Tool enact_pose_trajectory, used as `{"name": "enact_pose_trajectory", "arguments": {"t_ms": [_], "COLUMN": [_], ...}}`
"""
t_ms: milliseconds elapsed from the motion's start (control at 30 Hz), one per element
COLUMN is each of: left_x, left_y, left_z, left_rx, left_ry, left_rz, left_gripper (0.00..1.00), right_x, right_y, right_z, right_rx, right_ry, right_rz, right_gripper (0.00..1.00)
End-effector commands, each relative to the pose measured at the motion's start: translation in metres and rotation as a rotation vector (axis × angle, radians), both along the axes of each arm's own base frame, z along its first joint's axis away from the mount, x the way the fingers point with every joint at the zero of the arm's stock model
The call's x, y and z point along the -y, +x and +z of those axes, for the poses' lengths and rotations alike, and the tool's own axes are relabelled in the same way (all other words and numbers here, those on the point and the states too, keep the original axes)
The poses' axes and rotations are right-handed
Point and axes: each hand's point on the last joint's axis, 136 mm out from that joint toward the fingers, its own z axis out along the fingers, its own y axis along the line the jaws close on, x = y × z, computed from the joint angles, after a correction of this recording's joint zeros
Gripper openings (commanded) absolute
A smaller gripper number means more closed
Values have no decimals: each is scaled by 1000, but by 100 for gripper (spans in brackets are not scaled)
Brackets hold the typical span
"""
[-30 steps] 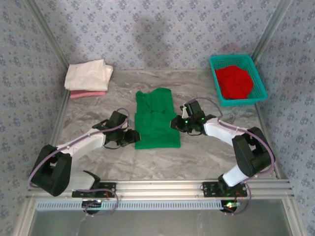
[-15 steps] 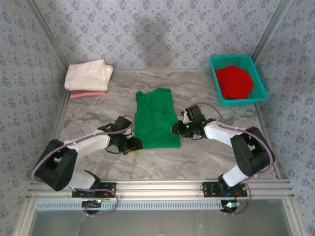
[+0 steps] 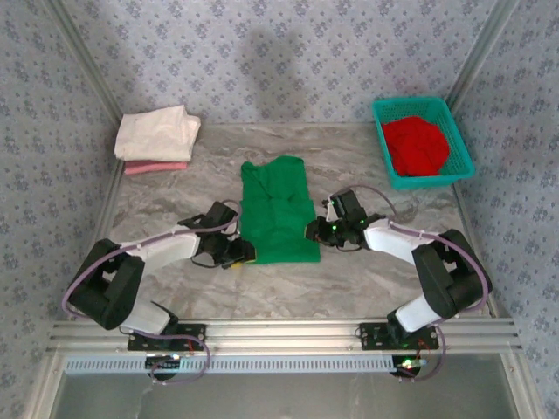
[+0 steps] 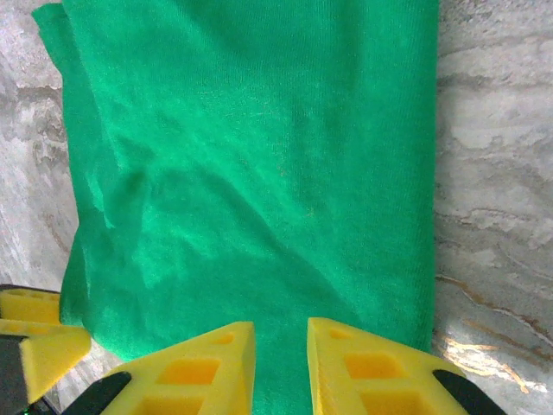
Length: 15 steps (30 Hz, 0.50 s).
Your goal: Fold and stack the t-shirts
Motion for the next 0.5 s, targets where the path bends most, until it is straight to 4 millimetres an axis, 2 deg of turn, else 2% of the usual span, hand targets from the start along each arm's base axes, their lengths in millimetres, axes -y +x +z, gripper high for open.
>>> {"name": "enact_pose_trajectory", "arguments": {"t_ms": [0,200,333,467], "left_x": [-3,-7,-10,-8], "left_y": [9,9,7,6], "left_z": [6,0,-5,-8], "left_rx": [20,9,5,-2], "left_ry": [18,41,56,41], "left_rz": [2,11,12,16], "left_gripper": [43,46,41,44], "right_x": [-2,-1,8,16], "right_y": [-3,-9,-15,-26], "right_z": [6,6,10,12], "right_rx": [27,24,35,17], "right_ry": [7,15,31,55], "right_rz": [12,10,-37,-65], "right_gripper": [25,25,28,31]}}
